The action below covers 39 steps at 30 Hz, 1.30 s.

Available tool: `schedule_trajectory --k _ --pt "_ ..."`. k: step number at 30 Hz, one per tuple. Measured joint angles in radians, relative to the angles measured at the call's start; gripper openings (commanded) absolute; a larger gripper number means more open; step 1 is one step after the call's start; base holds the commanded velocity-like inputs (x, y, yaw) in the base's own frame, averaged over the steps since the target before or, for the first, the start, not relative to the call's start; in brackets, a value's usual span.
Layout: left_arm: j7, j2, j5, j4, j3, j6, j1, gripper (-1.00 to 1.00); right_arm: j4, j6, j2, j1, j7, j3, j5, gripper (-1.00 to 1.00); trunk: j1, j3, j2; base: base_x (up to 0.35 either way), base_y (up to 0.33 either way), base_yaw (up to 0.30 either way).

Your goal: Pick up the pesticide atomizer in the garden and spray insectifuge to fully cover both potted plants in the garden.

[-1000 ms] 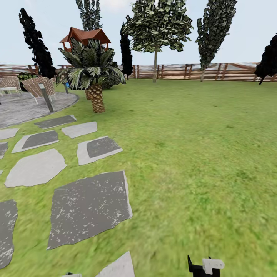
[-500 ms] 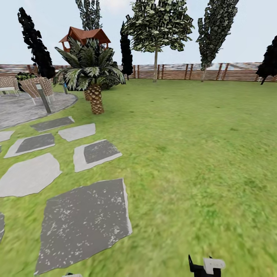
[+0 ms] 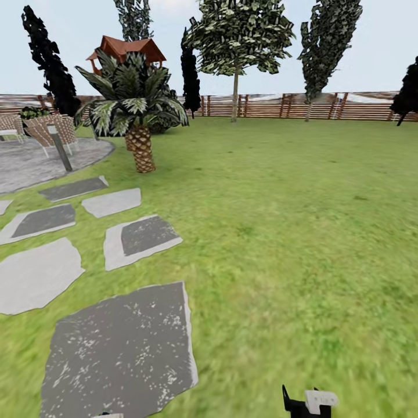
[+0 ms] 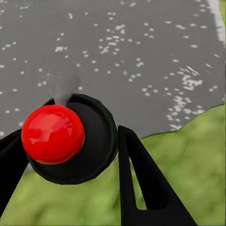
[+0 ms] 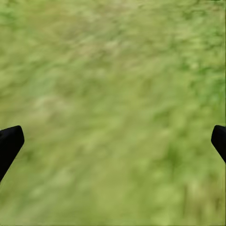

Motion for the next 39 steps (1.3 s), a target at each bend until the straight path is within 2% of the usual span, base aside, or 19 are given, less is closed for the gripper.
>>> schedule_trajectory --k 39 --pt "0.000 -0.001 0.000 0.001 0.000 0.000 0.000 -1.00 0.000 0.000 0.001 0.000 0.001 0.001 0.000 1.00 0.000 0.000 0.000 0.340 0.000 0.000"
